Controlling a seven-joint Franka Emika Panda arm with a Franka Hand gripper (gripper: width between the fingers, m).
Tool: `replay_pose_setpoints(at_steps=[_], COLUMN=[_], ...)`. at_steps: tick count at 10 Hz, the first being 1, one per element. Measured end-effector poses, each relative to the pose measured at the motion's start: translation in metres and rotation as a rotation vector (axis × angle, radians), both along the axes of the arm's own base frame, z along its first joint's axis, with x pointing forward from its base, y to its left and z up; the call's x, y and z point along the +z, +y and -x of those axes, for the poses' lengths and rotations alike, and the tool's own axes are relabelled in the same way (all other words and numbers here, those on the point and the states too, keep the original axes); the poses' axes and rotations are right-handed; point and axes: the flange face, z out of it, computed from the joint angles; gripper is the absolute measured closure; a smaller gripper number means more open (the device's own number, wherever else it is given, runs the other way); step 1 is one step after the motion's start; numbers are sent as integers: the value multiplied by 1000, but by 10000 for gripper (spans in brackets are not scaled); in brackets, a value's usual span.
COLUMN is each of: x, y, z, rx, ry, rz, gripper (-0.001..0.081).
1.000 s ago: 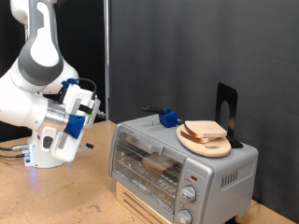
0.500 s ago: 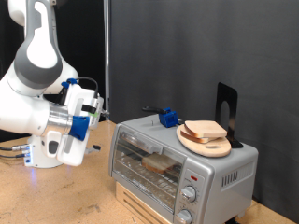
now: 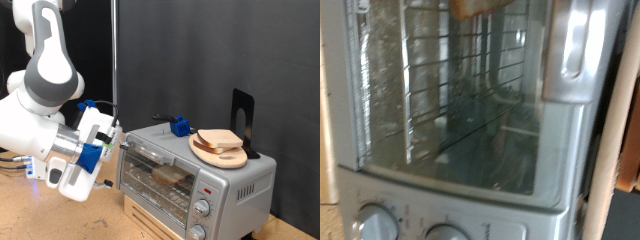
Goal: Make a piece of toast with the oven
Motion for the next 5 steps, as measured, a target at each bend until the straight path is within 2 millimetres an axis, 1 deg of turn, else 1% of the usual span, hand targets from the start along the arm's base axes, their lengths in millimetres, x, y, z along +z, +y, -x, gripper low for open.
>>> replay_pose_setpoints(at_steps=[1,2,5], x=[1,-1,-20], y=[4,6,5], z=[1,-6,-44], rx=[48,89,170], ry=[5,9,11], rz=[-46,-68,-103], gripper=[-2,-2,-2])
